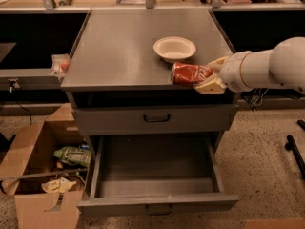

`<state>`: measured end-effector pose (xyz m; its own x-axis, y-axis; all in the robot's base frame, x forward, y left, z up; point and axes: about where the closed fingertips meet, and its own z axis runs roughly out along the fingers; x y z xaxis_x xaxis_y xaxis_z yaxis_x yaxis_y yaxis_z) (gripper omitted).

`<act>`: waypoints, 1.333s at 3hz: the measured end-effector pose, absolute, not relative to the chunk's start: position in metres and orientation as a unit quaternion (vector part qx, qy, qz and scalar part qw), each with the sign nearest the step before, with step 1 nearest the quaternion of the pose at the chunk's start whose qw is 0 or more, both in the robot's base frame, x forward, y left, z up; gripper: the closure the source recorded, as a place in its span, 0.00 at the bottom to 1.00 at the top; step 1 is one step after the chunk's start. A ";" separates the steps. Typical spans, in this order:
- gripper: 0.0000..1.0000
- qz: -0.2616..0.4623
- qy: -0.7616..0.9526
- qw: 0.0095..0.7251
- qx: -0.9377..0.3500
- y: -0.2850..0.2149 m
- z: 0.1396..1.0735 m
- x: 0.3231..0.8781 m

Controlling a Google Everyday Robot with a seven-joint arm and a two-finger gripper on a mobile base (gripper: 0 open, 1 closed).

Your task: Pick coke can from middle drawer and place on counter

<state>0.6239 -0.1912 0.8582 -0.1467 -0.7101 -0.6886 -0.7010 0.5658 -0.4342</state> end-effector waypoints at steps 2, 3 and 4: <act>1.00 0.006 0.780 0.434 -0.450 -0.201 0.862 0.666; 1.00 0.018 0.791 0.417 -0.448 -0.202 0.855 0.689; 1.00 0.026 0.796 0.406 -0.448 -0.200 0.849 0.703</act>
Offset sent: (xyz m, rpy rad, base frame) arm 0.0655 -0.0165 0.0087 0.0112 0.1020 -0.0541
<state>0.7026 -0.2004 0.8490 -0.2682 -0.6926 -0.6696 -0.7344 0.5968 -0.3231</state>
